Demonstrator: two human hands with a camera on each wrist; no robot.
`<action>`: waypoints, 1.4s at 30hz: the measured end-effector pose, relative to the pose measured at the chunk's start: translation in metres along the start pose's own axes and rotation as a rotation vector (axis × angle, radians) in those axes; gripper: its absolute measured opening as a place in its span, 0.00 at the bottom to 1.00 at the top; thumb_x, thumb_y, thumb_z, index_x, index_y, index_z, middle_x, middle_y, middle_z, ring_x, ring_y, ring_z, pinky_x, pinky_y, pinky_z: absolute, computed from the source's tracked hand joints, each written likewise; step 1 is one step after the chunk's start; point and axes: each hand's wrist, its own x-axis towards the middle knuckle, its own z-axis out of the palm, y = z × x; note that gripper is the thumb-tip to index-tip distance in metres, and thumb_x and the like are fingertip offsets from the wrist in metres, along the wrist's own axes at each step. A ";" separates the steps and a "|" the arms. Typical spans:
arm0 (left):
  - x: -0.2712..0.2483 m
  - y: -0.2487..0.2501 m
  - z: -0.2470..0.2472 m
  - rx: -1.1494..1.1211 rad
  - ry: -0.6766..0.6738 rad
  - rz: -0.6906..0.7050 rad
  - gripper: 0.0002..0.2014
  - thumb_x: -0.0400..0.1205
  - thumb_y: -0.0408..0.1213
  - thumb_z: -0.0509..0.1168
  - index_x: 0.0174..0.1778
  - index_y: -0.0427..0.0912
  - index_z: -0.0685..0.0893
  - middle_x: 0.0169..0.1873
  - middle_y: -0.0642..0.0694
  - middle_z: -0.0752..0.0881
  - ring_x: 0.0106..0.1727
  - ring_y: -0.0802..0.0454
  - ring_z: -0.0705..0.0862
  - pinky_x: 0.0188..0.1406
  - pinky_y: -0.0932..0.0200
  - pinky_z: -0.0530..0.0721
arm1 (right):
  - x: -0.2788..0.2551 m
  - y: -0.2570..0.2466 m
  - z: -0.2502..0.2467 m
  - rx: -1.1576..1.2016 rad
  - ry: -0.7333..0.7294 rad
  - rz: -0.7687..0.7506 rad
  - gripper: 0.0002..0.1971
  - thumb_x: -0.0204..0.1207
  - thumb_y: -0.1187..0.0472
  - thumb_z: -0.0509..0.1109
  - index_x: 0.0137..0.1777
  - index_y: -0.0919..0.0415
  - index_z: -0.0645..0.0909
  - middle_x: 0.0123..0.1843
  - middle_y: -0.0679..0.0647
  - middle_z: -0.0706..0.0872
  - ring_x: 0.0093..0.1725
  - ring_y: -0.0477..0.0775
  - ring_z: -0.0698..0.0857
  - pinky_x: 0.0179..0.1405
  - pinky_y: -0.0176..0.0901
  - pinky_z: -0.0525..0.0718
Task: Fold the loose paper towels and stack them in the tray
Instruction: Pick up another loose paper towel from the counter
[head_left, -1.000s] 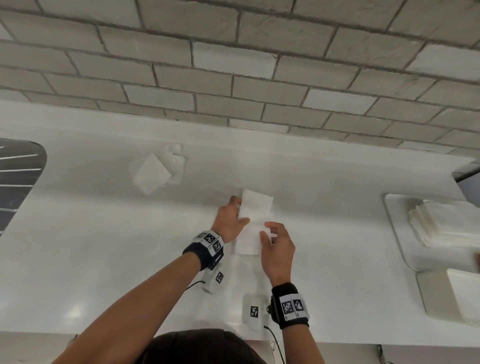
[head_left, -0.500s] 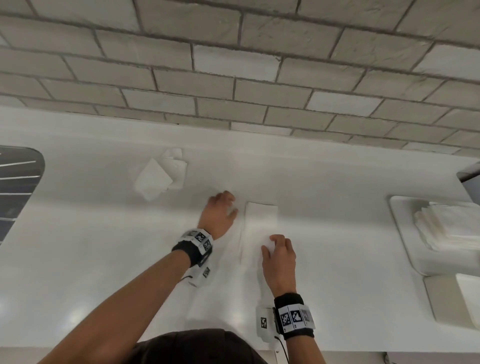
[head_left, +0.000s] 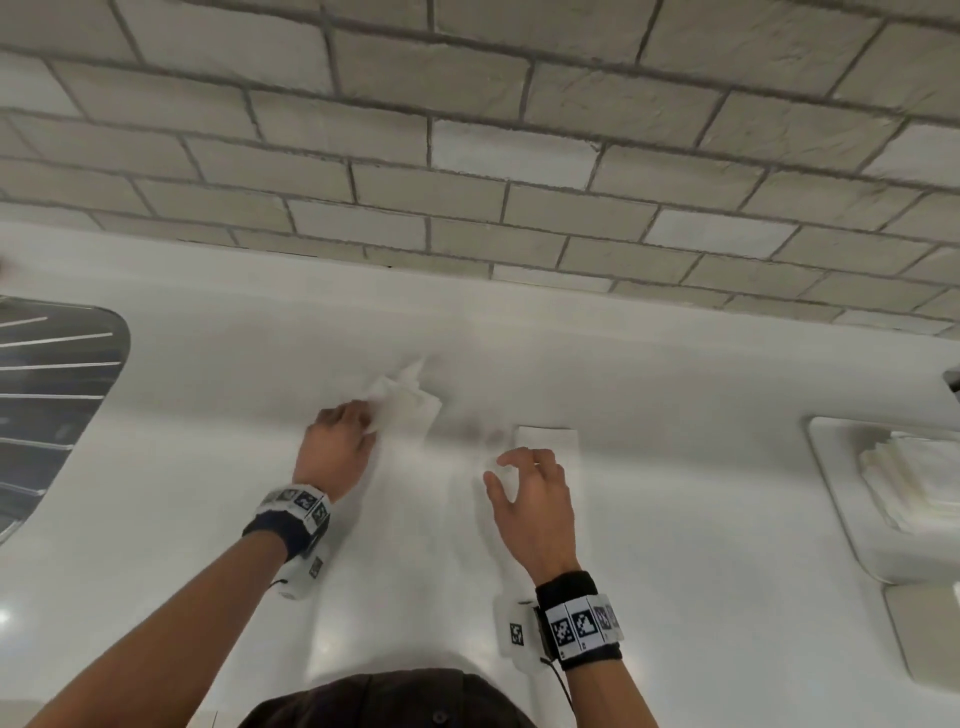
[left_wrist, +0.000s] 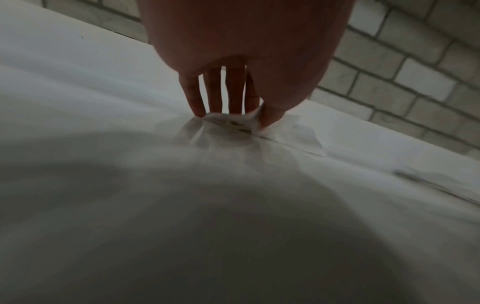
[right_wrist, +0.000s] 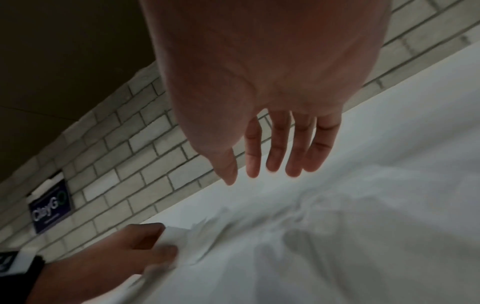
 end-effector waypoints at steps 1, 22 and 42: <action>-0.014 0.002 0.004 -0.022 0.006 0.054 0.14 0.85 0.36 0.72 0.66 0.40 0.86 0.56 0.39 0.92 0.55 0.32 0.88 0.51 0.42 0.88 | 0.001 -0.007 0.005 0.010 -0.051 -0.037 0.13 0.87 0.43 0.71 0.66 0.47 0.83 0.66 0.48 0.82 0.63 0.54 0.84 0.64 0.56 0.86; -0.025 0.102 -0.102 -0.658 0.084 0.165 0.05 0.90 0.41 0.70 0.57 0.46 0.82 0.43 0.55 0.91 0.43 0.55 0.92 0.45 0.58 0.89 | 0.005 -0.067 -0.033 0.751 0.064 -0.068 0.07 0.91 0.51 0.72 0.58 0.53 0.88 0.53 0.44 0.94 0.52 0.45 0.92 0.52 0.40 0.89; -0.029 0.065 0.003 -0.101 -0.363 0.094 0.21 0.82 0.47 0.77 0.70 0.54 0.81 0.72 0.44 0.68 0.66 0.39 0.80 0.69 0.44 0.83 | 0.003 0.072 -0.014 0.230 0.080 0.430 0.07 0.94 0.62 0.62 0.65 0.63 0.77 0.51 0.58 0.87 0.53 0.65 0.86 0.56 0.56 0.85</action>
